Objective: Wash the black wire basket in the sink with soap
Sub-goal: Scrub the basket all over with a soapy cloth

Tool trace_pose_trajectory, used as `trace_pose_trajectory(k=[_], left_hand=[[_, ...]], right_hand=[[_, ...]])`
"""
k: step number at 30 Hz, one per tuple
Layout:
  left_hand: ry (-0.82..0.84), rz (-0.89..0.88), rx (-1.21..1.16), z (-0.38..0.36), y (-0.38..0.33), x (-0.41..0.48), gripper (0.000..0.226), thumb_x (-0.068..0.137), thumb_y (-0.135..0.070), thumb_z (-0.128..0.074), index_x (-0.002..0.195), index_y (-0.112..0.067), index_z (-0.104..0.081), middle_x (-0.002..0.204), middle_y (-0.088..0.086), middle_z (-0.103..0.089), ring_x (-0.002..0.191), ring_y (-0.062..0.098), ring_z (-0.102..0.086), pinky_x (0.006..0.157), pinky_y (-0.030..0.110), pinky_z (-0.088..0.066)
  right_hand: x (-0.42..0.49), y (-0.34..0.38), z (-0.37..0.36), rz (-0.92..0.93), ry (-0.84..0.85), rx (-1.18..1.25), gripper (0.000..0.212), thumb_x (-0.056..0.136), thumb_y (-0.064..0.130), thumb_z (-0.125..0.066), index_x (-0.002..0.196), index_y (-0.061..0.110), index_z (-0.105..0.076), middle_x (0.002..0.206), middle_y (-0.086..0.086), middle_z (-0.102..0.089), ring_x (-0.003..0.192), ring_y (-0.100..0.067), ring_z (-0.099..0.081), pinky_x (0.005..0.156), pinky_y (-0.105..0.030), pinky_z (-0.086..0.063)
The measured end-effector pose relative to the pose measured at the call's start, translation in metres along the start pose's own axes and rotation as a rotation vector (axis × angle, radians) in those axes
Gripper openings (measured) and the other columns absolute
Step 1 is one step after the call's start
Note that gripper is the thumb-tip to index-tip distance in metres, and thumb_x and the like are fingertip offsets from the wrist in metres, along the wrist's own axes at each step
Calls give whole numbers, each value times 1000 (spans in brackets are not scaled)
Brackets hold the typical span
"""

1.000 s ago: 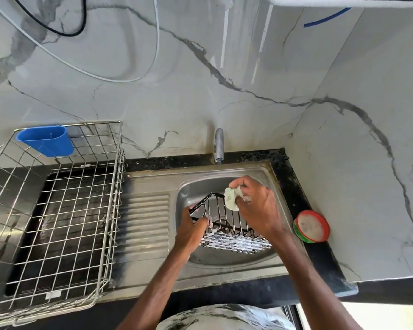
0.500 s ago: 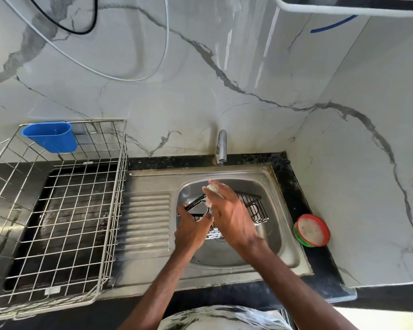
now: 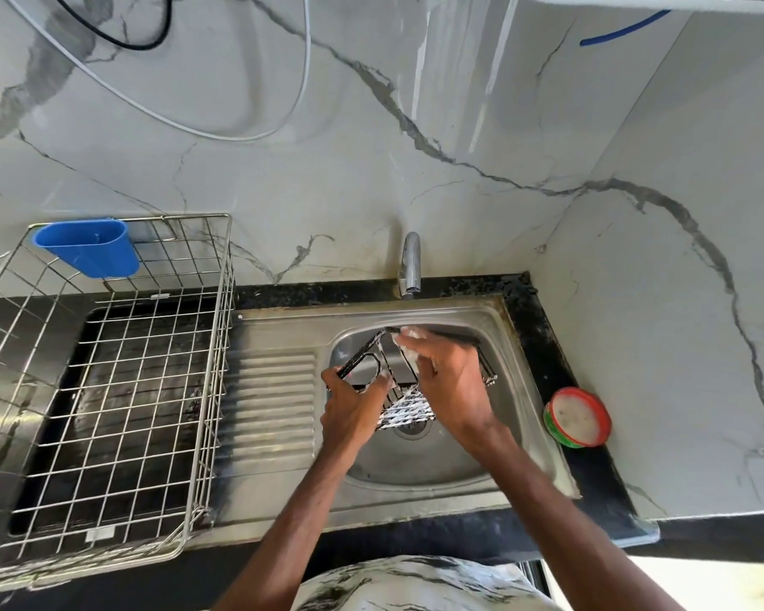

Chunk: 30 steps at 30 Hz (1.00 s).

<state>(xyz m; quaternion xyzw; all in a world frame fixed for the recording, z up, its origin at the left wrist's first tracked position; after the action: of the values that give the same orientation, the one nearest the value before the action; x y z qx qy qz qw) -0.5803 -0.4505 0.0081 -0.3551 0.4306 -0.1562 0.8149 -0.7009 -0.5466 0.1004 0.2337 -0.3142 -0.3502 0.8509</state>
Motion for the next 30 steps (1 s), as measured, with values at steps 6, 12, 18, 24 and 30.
trace_pose_trajectory(k=[6, 12, 18, 24, 30], left_hand=[[-40, -25, -31, 8, -1, 3, 59, 96, -55, -60, 127, -18, -26, 90, -10, -47, 81, 15, -54, 83, 54, -62], [-20, -31, 33, 3, -4, -4, 80, 59, -80, -48, 117, -29, -25, 115, 11, -64, 100, 37, -65, 86, 54, -61], [9, -35, 42, 3, -2, -4, 83, 53, -78, -53, 115, -30, -27, 107, 5, -64, 99, 34, -65, 86, 55, -60], [17, -18, -14, 7, 4, 1, 77, 56, -71, -61, 112, -30, -28, 105, 0, -61, 99, 32, -63, 87, 55, -60], [33, -52, -19, 7, -3, 0, 68, 73, -62, -65, 123, -30, -32, 104, -3, -59, 92, 24, -62, 84, 54, -62]], right_hand=[[-49, 21, -12, 171, 31, -115, 46, 92, -2, -39, 116, 15, -74, 130, -5, -68, 118, -19, -67, 66, -37, -64], [-27, 16, -27, 230, 178, -178, 48, 85, -16, -51, 120, 10, -71, 138, -8, -63, 134, -23, -55, 76, -45, -64], [3, 6, -20, 238, 95, -24, 43, 92, -12, -48, 118, 9, -74, 133, -6, -66, 124, -16, -63, 89, -37, -61], [-1, -30, -12, -74, -117, 7, 53, 84, -23, -45, 121, 5, -72, 130, -13, -65, 121, -20, -64, 101, -19, -50], [-2, 4, -18, -1, -114, -22, 57, 78, -30, -46, 119, 1, -71, 126, -15, -67, 120, -13, -61, 97, -7, -45]])
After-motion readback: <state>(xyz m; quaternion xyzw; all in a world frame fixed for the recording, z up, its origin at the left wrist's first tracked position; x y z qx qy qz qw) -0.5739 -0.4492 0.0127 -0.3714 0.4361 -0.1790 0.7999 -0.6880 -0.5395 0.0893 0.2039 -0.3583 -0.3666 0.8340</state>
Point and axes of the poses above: each hand's wrist, its own x-axis towards the middle knuckle, its own z-axis out of the back of the hand, y = z × x, the point moved 6 cm from there along x, towards the middle knuckle
